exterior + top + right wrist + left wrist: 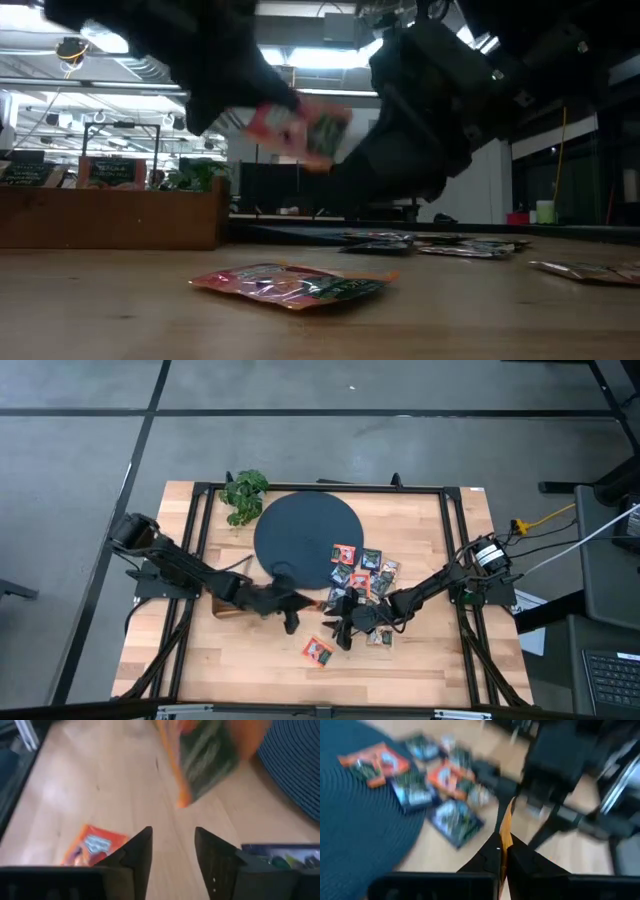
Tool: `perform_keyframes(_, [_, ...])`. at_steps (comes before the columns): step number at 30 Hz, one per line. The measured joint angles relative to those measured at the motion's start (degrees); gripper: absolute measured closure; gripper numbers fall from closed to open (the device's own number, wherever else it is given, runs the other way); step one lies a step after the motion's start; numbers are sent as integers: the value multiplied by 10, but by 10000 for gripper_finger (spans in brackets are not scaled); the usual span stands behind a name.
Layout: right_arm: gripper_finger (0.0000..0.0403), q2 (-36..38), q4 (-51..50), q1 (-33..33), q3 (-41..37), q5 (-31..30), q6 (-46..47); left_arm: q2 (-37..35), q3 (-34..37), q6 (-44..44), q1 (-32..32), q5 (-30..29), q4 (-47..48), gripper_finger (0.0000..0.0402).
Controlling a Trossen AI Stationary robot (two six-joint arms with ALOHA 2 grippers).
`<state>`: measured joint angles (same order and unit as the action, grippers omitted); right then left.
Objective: Pick & Place Tea
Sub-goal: Put the orange tea bag into the middle section of the wooden organizer
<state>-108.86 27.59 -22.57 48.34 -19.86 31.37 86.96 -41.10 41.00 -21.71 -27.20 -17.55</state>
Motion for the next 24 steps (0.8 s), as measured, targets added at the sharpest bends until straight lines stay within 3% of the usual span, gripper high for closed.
perform_keyframes(6, [235, 0, 108, 4, 0, 0, -35, -37, 100, -74, -21, -80, -249, 397])
perform_keyframes(10, [233, 0, 214, 14, 0, 0, -92, -39, 122, -202, -38, -117, -400, 397])
perform_keyframes(15, [232, 0, 329, 36, 0, 0, -141, -39, 121, -354, -54, -117, -540, 397])
perform_keyframes(18, [232, 0, 391, 46, 0, 0, -180, -39, 121, -402, -60, -107, -593, 396])
perform_keyframes(24, [232, 0, 474, 53, 8, 26, -264, -39, 121, -433, -60, -95, -611, 396])
